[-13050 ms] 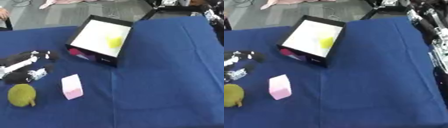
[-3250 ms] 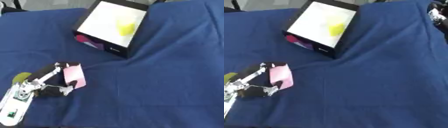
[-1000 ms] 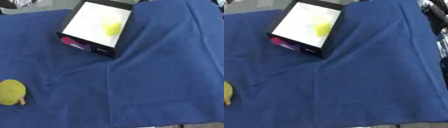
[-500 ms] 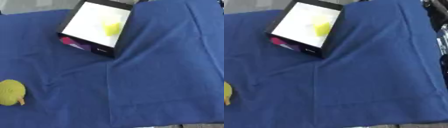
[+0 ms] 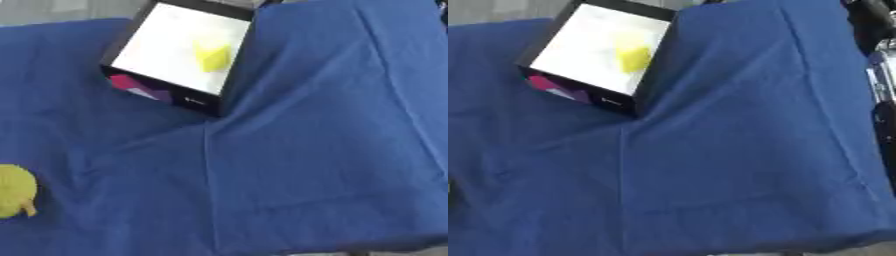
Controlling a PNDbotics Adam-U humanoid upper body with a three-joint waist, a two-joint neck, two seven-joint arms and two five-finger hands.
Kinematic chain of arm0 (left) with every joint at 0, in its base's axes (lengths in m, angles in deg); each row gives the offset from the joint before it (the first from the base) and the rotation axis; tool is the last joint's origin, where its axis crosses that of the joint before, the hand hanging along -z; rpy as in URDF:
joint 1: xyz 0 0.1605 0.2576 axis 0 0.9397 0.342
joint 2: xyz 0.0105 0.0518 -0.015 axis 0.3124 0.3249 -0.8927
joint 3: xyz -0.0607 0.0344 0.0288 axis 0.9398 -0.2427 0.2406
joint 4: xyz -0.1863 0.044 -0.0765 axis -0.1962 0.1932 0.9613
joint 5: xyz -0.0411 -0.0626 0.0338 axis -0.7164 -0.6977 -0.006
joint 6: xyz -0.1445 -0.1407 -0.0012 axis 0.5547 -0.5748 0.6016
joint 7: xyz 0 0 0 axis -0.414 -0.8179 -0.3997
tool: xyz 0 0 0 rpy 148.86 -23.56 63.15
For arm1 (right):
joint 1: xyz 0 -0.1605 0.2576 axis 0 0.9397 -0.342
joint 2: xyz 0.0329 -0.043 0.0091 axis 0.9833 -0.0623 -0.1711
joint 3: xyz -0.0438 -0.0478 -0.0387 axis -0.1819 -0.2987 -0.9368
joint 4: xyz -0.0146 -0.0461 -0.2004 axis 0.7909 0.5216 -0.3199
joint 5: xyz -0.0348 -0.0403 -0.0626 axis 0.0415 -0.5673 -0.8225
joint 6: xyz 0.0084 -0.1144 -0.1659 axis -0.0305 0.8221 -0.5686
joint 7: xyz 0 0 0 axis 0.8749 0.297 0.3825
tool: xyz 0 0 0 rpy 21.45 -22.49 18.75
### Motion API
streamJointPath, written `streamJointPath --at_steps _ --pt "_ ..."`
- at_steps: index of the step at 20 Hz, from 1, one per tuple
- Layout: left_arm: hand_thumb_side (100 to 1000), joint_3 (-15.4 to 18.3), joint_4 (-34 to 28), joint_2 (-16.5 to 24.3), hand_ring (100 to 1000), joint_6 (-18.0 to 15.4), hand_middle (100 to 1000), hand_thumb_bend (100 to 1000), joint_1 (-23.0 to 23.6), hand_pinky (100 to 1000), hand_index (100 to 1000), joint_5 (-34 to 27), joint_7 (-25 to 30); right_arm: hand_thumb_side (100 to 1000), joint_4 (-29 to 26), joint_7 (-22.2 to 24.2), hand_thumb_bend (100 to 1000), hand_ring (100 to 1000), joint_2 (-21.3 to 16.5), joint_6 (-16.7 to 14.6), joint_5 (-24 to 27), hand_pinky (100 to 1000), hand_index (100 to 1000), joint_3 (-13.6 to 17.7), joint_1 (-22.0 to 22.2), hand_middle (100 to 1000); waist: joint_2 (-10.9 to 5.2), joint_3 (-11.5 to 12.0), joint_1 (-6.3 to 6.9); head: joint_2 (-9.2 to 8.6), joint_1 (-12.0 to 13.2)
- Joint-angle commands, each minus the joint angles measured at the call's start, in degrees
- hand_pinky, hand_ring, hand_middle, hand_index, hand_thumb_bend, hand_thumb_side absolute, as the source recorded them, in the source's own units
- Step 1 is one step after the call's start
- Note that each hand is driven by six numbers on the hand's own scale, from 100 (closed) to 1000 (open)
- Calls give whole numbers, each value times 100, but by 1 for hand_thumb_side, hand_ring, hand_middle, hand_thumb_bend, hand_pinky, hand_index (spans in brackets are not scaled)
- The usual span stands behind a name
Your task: Pick up objects on the table and place them in the box.
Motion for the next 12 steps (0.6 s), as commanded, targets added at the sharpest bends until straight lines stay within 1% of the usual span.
streamJointPath --at_steps 1,4,7,8,11,12 --pt "100 184 294 -91 277 -58 523 413 -202 429 789 541 -171 470 -164 -21 100 1000 -59 9 57 1000 902 2 -152 1000 14 -53 -93 -112 90" --pt "100 305 634 -284 278 -98 523 448 -266 430 789 1127 -415 470 -174 12 100 1000 -11 24 49 1000 902 -27 -204 1000 51 -153 -77 -167 193" --pt "100 373 878 -438 282 -191 523 446 -321 438 785 1577 -653 470 -174 40 100 1000 20 40 28 1000 902 -37 -232 1000 83 -216 -62 -212 248" --pt "100 388 958 -489 287 -207 524 471 -342 447 783 1716 -711 470 -173 48 100 1000 29 44 21 1000 902 -41 -240 1000 94 -234 -56 -225 265" --pt "100 413 1149 -600 296 -267 529 472 -375 465 790 2115 -888 470 -173 71 100 1000 49 54 4 1000 902 -48 -255 1000 116 -265 -44 -239 311" --pt "100 420 1194 -626 308 -284 535 461 -374 487 797 2216 -937 470 -172 77 100 1000 50 56 -3 1000 902 -47 -256 1000 121 -271 -40 -240 320"
